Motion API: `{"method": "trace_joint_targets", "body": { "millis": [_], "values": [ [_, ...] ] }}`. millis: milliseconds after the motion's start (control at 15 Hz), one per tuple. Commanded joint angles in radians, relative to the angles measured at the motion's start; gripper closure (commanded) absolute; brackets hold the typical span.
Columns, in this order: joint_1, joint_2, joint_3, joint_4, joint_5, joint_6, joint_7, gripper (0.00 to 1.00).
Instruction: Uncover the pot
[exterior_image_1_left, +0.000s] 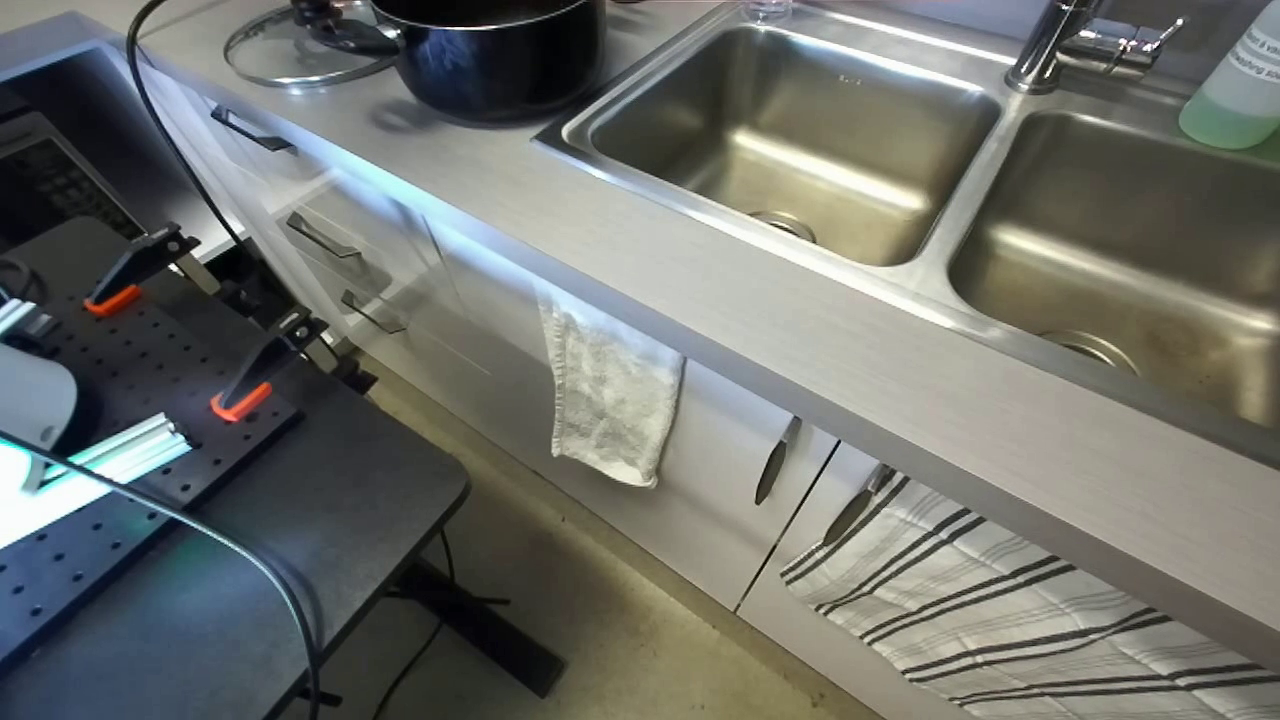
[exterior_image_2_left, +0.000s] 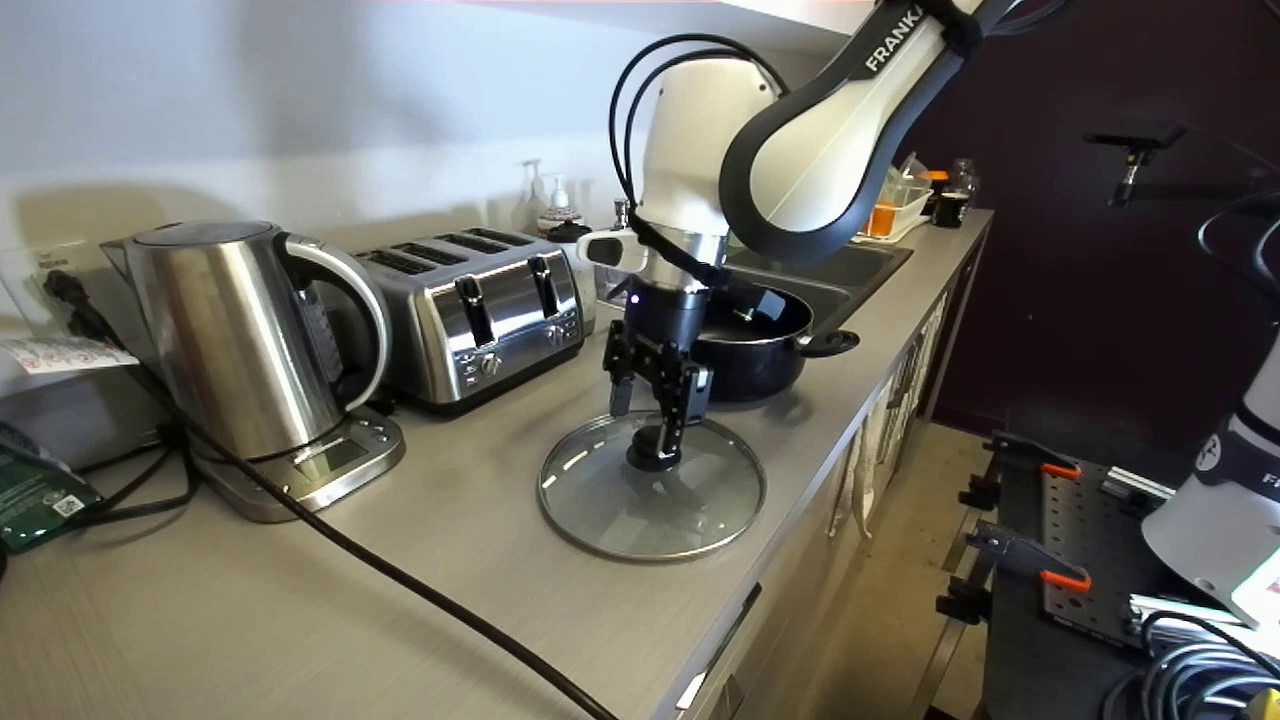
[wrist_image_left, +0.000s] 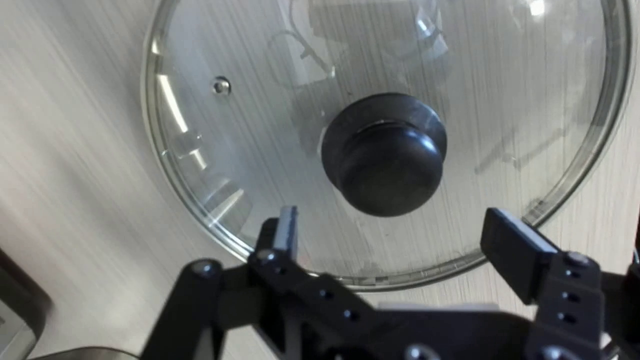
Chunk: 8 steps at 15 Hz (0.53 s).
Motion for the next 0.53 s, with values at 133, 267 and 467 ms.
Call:
{"method": "trace_joint_targets", "body": {
  "millis": [133, 267, 467],
  "values": [
    [-0.124, -0.162, 0.172, -0.183, 0.273, 0.060, -0.292, 0.00],
    [-0.136, -0.221, 0.205, -0.222, 0.419, 0.031, -0.427, 0.00],
    [-0.093, -0.316, 0.175, -0.263, 0.625, -0.026, -0.606, 0.00]
  ]
}}
